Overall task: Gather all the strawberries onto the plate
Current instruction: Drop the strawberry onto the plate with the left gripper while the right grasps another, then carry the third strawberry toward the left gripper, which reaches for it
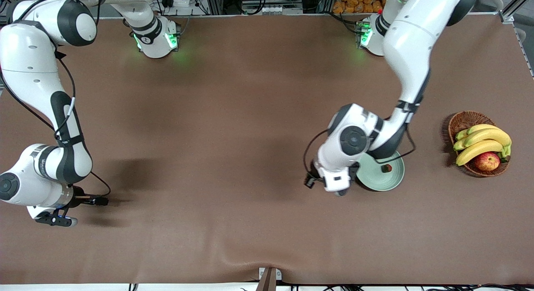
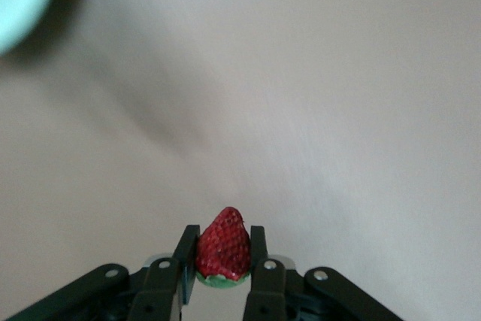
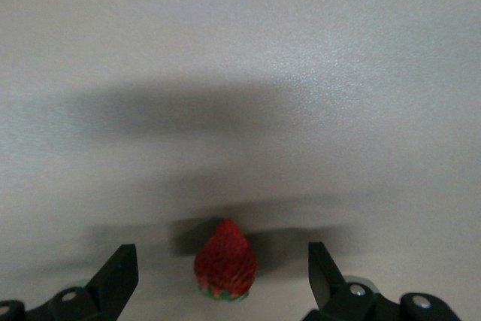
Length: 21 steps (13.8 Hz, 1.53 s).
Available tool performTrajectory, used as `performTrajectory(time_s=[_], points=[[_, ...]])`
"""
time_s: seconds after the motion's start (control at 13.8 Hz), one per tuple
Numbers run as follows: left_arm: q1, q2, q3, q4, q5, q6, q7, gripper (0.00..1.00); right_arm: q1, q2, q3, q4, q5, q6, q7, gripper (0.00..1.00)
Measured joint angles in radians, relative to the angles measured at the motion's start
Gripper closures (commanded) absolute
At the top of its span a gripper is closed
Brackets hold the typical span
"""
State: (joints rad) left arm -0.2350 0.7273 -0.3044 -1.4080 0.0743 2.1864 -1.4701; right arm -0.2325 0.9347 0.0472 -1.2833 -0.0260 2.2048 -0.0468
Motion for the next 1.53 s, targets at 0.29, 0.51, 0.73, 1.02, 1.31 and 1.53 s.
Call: performTrajectory(time_s=[0.29,0.51,0.73,1.02,1.31,1.53], points=[[0.191,-0.024,-0.065,-0.009,0.000,-0.194,0.264,1.00,-0.001,0.005,0.002,0.000,0.000,0.004,-0.021,1.00],[0.288,-0.023,-0.073,-0.032,-0.001,-0.278,0.415,0.87,-0.001,0.005,0.006,0.000,0.000,0.003,-0.047,1.00],[0.342,-0.016,-0.072,-0.083,0.000,-0.282,0.453,0.20,-0.001,0.005,0.008,0.001,0.000,0.003,-0.073,1.00],[0.343,0.004,-0.073,-0.108,0.001,-0.280,0.454,0.00,0.007,0.002,0.018,0.008,0.000,0.004,-0.164,1.00],[0.341,-0.003,-0.085,-0.093,0.001,-0.280,0.449,0.00,0.118,-0.016,0.040,0.016,0.000,0.004,-0.204,1.00],[0.333,-0.026,-0.127,-0.081,0.001,-0.280,0.435,0.00,0.237,-0.017,0.102,0.017,0.001,0.004,-0.231,1.00]])
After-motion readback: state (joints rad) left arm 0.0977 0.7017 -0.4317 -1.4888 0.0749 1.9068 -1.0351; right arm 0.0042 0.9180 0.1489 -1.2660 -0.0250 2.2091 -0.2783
